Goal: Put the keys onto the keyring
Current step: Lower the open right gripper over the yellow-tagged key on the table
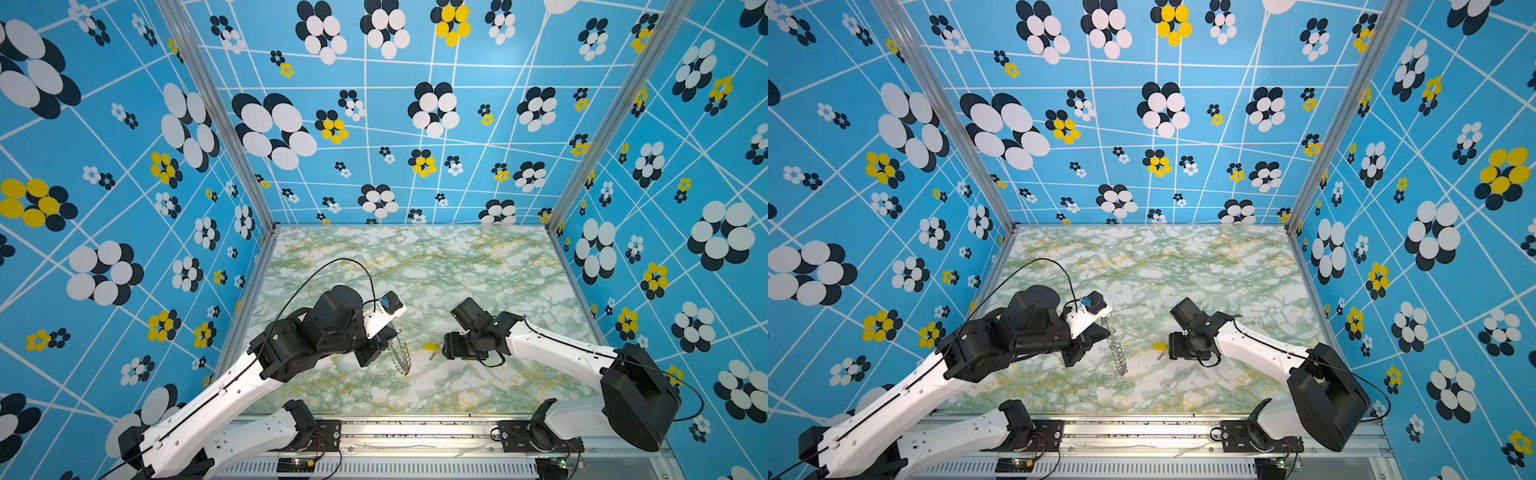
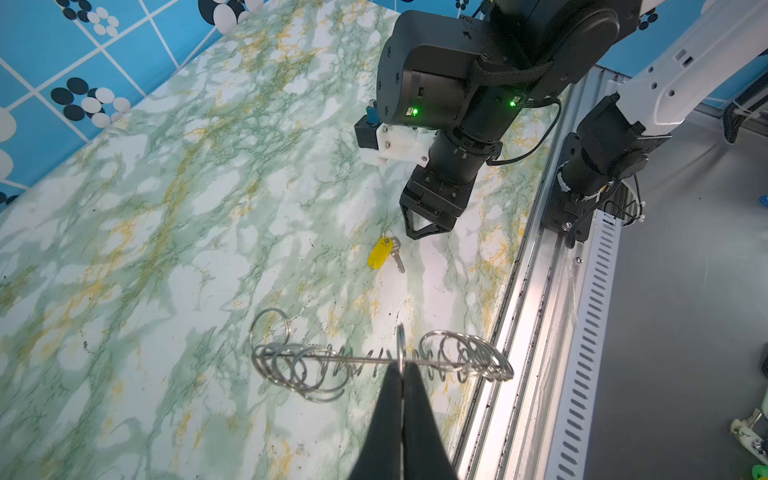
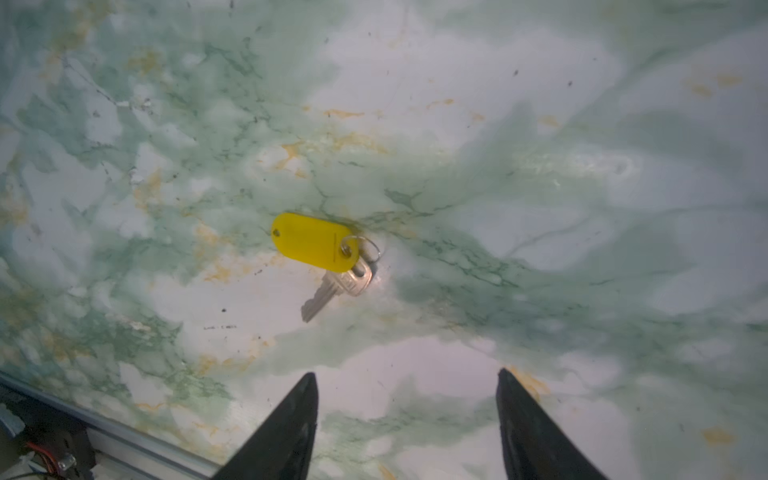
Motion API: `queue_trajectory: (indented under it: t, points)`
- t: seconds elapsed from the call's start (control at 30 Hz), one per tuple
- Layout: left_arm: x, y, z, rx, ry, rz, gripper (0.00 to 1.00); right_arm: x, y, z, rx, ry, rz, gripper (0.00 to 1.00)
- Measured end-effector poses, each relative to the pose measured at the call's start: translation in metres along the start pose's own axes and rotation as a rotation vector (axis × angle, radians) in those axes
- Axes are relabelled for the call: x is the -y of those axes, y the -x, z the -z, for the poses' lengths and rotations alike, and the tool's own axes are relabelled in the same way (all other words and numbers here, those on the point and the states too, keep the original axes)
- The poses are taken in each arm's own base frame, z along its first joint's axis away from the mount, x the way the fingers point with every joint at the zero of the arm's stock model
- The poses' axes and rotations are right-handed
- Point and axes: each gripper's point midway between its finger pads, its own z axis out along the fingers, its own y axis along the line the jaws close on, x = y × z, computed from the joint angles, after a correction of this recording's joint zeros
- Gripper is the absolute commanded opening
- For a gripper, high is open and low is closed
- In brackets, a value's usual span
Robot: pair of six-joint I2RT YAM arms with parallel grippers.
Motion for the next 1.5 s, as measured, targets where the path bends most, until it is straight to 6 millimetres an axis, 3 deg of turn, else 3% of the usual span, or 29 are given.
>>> queue_trajectory:
  t: [0.13, 0.27, 0.67, 0.83, 0.97, 1.3, 1.5]
  points:
    - [-0.003, 0.0, 0.0, 0.003, 0.001, 0.012, 0.0, -0.018, 0.018, -0.005, 0.021, -0.002, -0.105, 0.53]
    - [-0.006, -0.001, -0.001, 0.005, 0.003, 0.021, 0.0, -0.025, 0.017, -0.016, -0.001, -0.01, -0.167, 0.52]
    - [-0.01, -0.001, -0.002, 0.014, 0.002, 0.035, 0.0, -0.034, 0.007, -0.038, -0.103, -0.003, -0.237, 0.63]
    - [-0.012, -0.001, 0.0, 0.018, 0.009, 0.041, 0.0, -0.038, 0.013, -0.039, -0.104, 0.012, -0.245, 0.64]
    - [-0.014, -0.001, 0.001, 0.024, 0.015, 0.043, 0.0, -0.053, 0.027, -0.045, -0.093, 0.049, -0.236, 0.65]
    - [-0.016, -0.001, 0.003, 0.029, 0.022, 0.046, 0.0, -0.107, 0.065, -0.061, -0.11, 0.165, -0.036, 0.66]
    - [-0.018, -0.011, 0.006, -0.008, 0.04, 0.054, 0.0, -0.092, 0.063, -0.05, -0.07, 0.061, 0.15, 0.55]
